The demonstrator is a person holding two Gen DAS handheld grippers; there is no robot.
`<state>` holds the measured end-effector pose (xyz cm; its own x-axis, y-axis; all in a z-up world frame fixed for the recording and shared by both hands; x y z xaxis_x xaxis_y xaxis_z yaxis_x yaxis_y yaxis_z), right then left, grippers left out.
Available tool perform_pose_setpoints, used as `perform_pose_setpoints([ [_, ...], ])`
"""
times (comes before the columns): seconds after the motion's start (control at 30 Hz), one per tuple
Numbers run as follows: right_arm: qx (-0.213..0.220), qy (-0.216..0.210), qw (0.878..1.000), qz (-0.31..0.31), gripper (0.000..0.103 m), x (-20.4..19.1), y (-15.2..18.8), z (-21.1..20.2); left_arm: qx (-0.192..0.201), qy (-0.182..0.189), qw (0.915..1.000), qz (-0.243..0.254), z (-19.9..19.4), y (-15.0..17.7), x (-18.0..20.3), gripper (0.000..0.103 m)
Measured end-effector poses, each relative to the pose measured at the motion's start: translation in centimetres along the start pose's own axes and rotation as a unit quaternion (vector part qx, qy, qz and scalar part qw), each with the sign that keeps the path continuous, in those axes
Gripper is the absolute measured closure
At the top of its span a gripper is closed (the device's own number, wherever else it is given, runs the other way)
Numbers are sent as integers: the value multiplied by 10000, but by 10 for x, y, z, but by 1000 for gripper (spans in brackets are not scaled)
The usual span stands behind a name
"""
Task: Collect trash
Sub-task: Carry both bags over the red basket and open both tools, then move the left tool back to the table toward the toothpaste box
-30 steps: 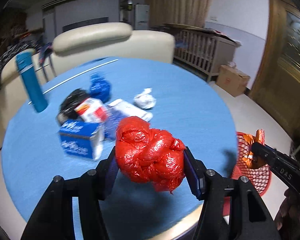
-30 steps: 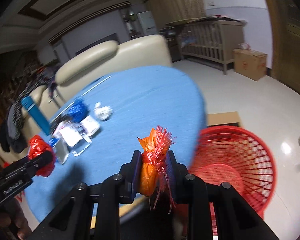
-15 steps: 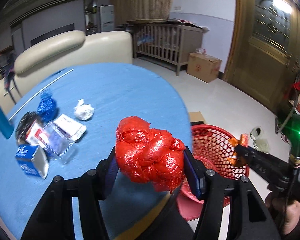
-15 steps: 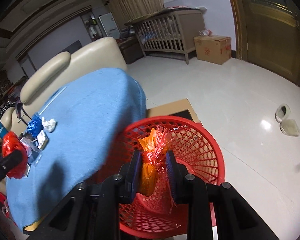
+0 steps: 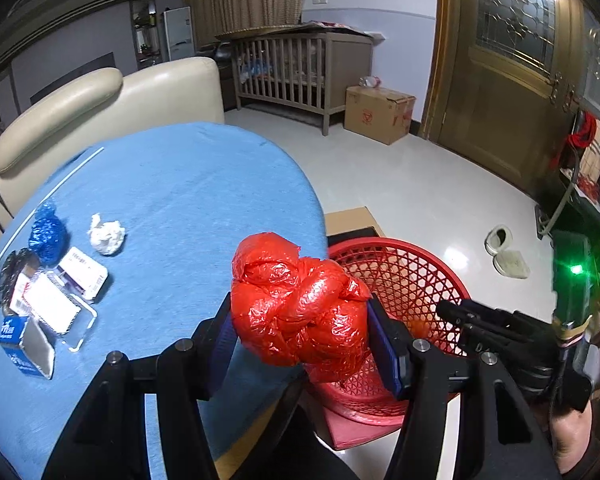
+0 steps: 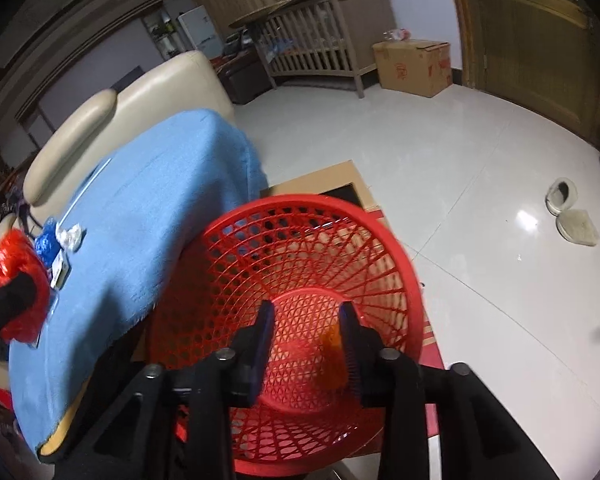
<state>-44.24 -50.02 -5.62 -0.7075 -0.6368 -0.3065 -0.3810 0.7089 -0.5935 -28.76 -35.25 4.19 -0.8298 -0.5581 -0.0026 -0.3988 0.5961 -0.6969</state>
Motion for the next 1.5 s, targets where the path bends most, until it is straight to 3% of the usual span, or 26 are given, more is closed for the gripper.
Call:
perform_pose_setpoints([
  [0.07,157,5,9998,143,38,8,-5,-7,-54,49,10000,33,6,0,4,41],
  [0.37,706,0,9959,573,38,31,-23,-35,-304,333,9987,224,31,0,35,38],
  [0.5,826,34,9939,728,38,40,-29,-43,-537,349,9974,337,50,1,45,31],
  [0.6,869,67,9934,746,38,43,-33,-47,-689,311,9966,332,58,2,44,29],
  [0.73,912,73,9931,733,38,41,-36,-51,-611,355,9974,122,48,-1,32,27],
  [0.97,859,-66,9952,467,38,12,-35,-51,-234,44,9994,-239,18,-1,-15,26],
  [1.17,666,-296,9973,23,38,-33,-26,-44,-104,-408,9969,-662,-8,24,-72,25],
  [1.33,397,-492,9969,-477,38,-79,-9,-33,-68,-805,9889,-1246,-26,52,-133,25],
  [1.5,156,-705,9924,-996,38,-130,10,-22,-36,-1170,9758,-1848,-45,83,-198,25],
])
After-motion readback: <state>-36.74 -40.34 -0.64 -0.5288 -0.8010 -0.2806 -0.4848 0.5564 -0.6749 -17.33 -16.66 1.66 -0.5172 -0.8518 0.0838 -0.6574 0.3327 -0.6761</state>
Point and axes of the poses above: each gripper's, at about its wrist camera, not at the fingertips, and z roughly the way its jaws point, x to its right, y to its underside, the point moved 6 cm from there along z, roughly the way its jaws point, and after that the axes turned 1 degree about x, right-handed, at the moved point
